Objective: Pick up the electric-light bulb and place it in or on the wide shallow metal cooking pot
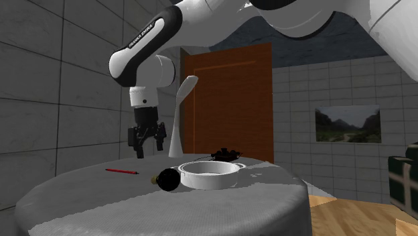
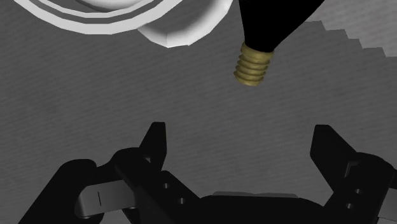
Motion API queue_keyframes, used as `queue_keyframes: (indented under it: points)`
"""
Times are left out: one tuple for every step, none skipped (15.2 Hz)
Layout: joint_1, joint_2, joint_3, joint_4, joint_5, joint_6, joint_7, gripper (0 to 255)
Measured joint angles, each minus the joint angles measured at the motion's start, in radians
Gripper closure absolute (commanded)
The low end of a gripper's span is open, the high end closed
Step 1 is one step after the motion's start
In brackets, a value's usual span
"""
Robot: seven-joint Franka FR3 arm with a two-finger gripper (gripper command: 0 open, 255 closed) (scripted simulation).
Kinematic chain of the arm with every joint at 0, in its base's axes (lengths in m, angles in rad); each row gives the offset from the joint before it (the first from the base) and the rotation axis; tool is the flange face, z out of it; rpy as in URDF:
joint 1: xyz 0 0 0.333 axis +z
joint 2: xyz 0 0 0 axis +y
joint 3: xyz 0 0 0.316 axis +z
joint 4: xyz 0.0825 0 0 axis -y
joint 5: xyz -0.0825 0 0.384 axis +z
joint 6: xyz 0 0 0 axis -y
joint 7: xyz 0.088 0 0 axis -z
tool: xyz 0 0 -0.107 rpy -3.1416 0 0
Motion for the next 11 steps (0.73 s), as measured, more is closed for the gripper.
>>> queue_keyframes:
  points:
    - [0.000, 0.000, 0.000, -0.009, 0.000, 0.009, 0.000, 0]
    - [-0.001, 0.001, 0.000, -0.012, 0.000, 0.013, -0.001, 0]
    - [-0.002, 0.001, 0.000, -0.015, 0.000, 0.016, -0.001, 0]
    - [-0.002, 0.001, -0.001, -0.016, 0.000, 0.017, -0.002, 0]
    - [-0.002, 0.001, -0.001, -0.016, 0.000, 0.018, -0.002, 0]
    - [-0.002, 0.001, -0.001, -0.016, 0.000, 0.018, -0.002, 0]
    - [-0.002, 0.001, -0.001, -0.016, 0.000, 0.018, -0.002, 0]
    - [-0.002, 0.001, -0.001, -0.016, 0.000, 0.018, -0.002, 255]
    - [-0.002, 0.001, -0.001, -0.016, 0.000, 0.018, -0.002, 255]
    - [-0.002, 0.001, -0.001, -0.016, 0.000, 0.018, -0.002, 255]
    - [-0.002, 0.001, -0.001, -0.016, 0.000, 0.018, -0.002, 255]
